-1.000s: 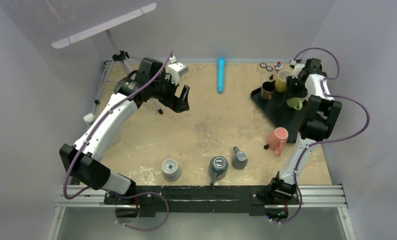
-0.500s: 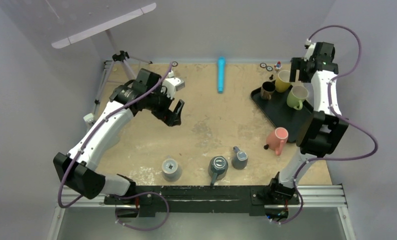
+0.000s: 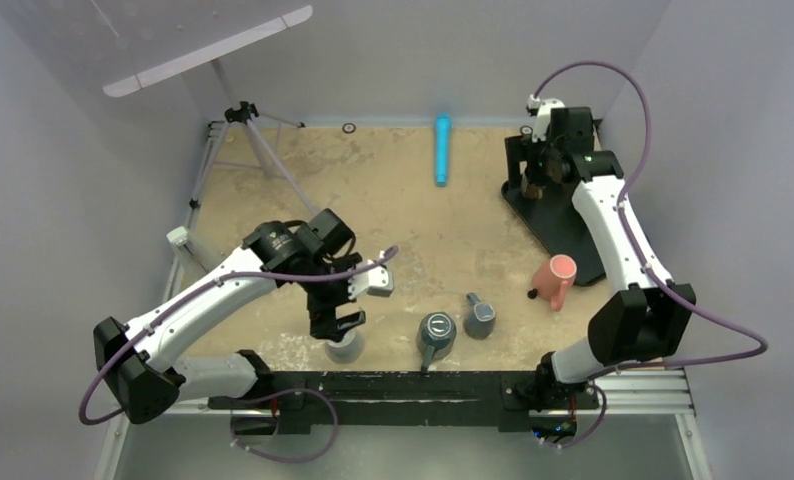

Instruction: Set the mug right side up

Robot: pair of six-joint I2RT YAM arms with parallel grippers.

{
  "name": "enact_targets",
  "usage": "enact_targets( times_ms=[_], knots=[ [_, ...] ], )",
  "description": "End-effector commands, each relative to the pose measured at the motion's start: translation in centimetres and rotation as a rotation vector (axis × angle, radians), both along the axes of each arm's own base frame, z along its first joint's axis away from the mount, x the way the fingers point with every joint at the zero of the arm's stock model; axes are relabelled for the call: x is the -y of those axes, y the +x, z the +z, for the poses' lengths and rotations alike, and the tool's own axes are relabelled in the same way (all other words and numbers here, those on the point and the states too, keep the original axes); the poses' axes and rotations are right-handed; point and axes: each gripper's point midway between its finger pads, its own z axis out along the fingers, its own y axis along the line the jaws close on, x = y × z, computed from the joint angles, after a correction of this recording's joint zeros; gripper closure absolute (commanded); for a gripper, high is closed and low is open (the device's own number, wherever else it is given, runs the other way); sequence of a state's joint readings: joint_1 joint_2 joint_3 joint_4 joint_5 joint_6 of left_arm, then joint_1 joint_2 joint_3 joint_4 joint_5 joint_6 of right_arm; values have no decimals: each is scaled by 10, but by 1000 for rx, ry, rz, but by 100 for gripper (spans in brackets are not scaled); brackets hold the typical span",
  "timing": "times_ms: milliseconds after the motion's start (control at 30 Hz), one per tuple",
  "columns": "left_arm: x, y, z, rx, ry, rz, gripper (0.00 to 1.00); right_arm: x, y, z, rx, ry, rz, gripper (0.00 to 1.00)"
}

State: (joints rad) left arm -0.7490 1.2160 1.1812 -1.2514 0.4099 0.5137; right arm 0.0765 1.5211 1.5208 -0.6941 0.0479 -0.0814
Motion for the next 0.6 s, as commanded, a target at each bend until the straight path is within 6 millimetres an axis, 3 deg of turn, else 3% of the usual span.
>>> enact_targets(
  times_ms=[0, 67, 200, 367, 567],
  knots=[
    [12, -6, -11, 107, -12, -195, 0, -17, -18, -2, 25, 76, 18, 7],
    [15, -1, -23, 127, 16, -202, 0, -17, -28, -12, 11, 83, 12, 7],
    [15, 31, -48, 254, 108, -158, 0, -17, -40, -18, 9, 84, 13, 8],
    [12, 46, -56, 316, 146, -133, 0, -16, -49, -22, -2, 78, 18, 8],
    [0, 80, -62, 434, 229, -45, 0, -18, -50, -19, 7, 83, 29, 8]
  ],
)
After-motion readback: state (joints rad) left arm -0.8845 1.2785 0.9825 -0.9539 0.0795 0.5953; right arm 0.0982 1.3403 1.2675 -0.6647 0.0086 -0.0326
